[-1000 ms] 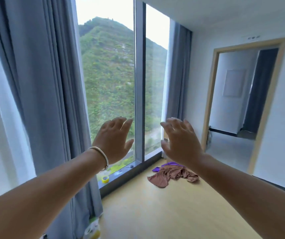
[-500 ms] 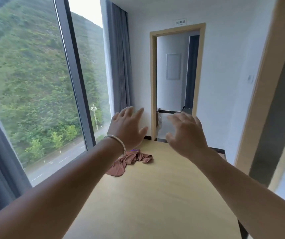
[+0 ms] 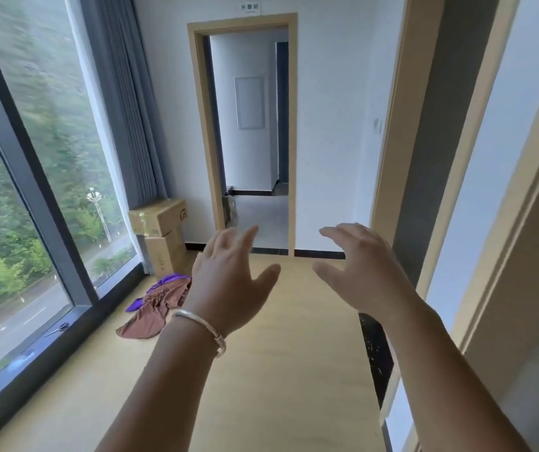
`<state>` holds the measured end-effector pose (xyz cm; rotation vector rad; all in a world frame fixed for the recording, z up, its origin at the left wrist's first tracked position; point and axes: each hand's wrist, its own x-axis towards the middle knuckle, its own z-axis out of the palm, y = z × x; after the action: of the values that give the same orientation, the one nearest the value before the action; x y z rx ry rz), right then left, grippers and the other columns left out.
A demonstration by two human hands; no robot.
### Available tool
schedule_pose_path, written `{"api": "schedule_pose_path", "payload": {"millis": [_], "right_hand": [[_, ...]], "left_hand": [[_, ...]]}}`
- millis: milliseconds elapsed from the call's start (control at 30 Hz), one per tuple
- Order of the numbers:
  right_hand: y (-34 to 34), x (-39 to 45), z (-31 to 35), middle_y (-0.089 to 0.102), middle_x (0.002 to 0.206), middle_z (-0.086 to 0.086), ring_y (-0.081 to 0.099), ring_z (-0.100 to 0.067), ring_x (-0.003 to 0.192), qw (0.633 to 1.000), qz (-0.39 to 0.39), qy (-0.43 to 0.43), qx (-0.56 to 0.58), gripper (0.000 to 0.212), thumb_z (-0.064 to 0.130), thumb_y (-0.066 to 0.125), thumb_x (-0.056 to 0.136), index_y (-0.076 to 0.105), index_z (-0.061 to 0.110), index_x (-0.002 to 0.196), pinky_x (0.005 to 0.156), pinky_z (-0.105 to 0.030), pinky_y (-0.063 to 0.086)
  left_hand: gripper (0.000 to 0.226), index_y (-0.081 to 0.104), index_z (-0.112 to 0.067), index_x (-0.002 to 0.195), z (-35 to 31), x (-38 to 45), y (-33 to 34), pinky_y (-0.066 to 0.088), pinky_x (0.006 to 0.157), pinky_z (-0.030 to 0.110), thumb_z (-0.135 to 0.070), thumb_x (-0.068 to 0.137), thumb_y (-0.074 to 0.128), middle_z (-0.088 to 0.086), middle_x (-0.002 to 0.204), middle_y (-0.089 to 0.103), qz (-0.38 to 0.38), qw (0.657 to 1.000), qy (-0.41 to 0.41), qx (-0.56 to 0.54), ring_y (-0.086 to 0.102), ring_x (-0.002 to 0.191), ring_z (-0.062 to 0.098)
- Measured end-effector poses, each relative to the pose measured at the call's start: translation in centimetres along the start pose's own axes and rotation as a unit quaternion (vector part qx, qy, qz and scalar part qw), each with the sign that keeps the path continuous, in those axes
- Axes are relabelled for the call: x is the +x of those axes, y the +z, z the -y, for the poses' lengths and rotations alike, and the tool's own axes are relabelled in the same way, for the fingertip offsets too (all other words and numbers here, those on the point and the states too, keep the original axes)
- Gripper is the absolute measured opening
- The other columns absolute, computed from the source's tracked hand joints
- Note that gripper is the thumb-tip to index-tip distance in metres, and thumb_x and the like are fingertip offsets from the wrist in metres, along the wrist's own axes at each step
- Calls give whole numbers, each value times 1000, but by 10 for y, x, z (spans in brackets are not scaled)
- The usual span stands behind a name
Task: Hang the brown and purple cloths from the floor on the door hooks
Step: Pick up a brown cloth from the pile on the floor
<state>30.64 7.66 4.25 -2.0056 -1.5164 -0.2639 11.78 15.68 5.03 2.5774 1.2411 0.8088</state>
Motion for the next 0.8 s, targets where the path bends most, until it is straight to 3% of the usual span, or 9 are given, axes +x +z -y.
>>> {"api": "schedule_pose_path", "payload": {"millis": [233,600,800], "right_hand": [[17,5,-18,40,147,6,23,-17,141,999,4,35,15,56,47,60,86,45,35,139,115,-44,24],[118,118,-54,37,147,12,16,-9,142,996,44,78,-6,52,47,57,88,45,36,138,113,-29,15],[162,191,-54,38,146,12,17,-9,141,995,48,84,5,51,46,57,89,46,36,137,116,-34,18]], "left_hand": [[68,23,-34,149,-12,23,29,19,116,38,-56,90,49,-6,151,29,25,999,29,-21,16,143,14],[68,19,-37,150,64,163,93,12,120,48,-59,91,44,-10,155,26,97,995,25,-27,4,148,16],[69,19,-37,150,109,242,119,13,120,45,-60,90,43,-11,154,27,111,993,31,-34,6,148,17]]}}
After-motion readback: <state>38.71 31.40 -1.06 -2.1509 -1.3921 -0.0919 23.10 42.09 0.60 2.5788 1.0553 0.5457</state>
